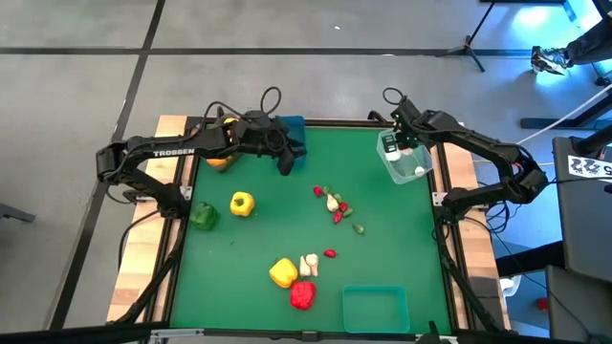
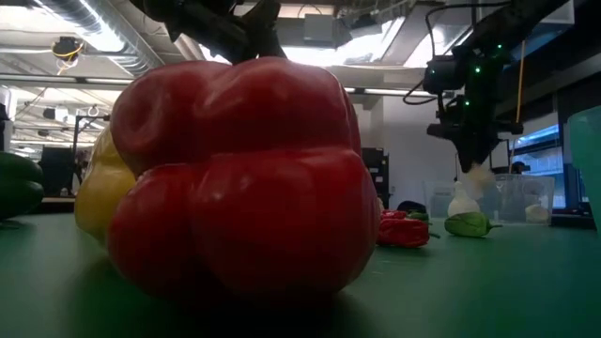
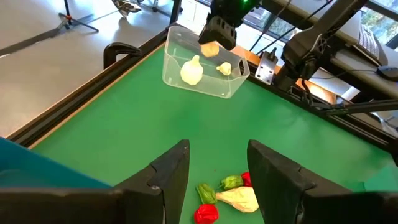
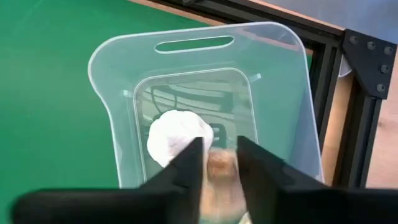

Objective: Sort produce into baskets
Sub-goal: Put the white garlic into white transparent bin

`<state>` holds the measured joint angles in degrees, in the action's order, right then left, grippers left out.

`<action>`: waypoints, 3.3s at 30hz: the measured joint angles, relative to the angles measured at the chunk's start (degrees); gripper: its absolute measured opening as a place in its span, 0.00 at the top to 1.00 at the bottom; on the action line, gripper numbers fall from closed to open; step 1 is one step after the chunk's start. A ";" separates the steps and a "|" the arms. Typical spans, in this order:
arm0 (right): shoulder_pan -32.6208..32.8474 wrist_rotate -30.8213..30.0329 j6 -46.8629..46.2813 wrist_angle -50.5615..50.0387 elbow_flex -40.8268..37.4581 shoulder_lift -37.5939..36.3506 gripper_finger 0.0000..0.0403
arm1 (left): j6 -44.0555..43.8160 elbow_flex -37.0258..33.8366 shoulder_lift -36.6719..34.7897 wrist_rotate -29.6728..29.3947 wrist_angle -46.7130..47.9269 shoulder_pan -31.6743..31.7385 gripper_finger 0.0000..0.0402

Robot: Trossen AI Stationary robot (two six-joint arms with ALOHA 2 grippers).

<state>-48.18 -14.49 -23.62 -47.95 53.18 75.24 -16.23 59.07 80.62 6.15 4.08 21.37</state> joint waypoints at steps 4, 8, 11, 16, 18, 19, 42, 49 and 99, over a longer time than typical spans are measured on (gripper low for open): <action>0.14 0.18 0.77 0.38 -0.04 0.00 0.57 | -1.48 0.00 0.00 0.77 0.00 0.00 0.61; 0.15 2.76 1.22 -0.16 0.93 0.00 0.41 | 0.77 0.02 0.00 3.94 0.00 -0.79 0.61; 0.15 5.71 1.34 -0.86 2.88 -0.14 0.35 | 3.62 0.02 0.05 4.07 0.02 -3.31 0.61; 0.20 10.96 1.76 -1.34 7.01 -1.20 0.34 | 11.89 0.15 3.21 3.63 -0.61 -9.01 0.61; 0.20 12.54 2.64 -1.47 8.51 -1.77 0.34 | 16.00 0.14 5.48 3.63 -0.65 -10.99 0.61; 0.20 13.15 2.86 -1.45 9.17 -1.99 0.34 | 17.27 0.14 6.83 3.75 -0.69 -11.69 0.61; 0.22 15.75 5.94 -4.93 10.85 -3.10 0.34 | 23.21 12.69 31.85 15.83 -1.39 -11.58 0.61; 0.22 16.20 7.33 -4.88 10.82 -3.10 0.34 | 22.82 13.00 32.94 13.93 0.37 -10.58 0.61; 0.20 16.25 10.23 -2.72 10.82 -3.08 0.34 | 25.28 12.94 35.05 1.68 -5.63 -13.32 0.14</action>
<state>-47.99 1.76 -13.39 -50.68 64.01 72.16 9.05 72.01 115.67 7.83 -1.56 8.05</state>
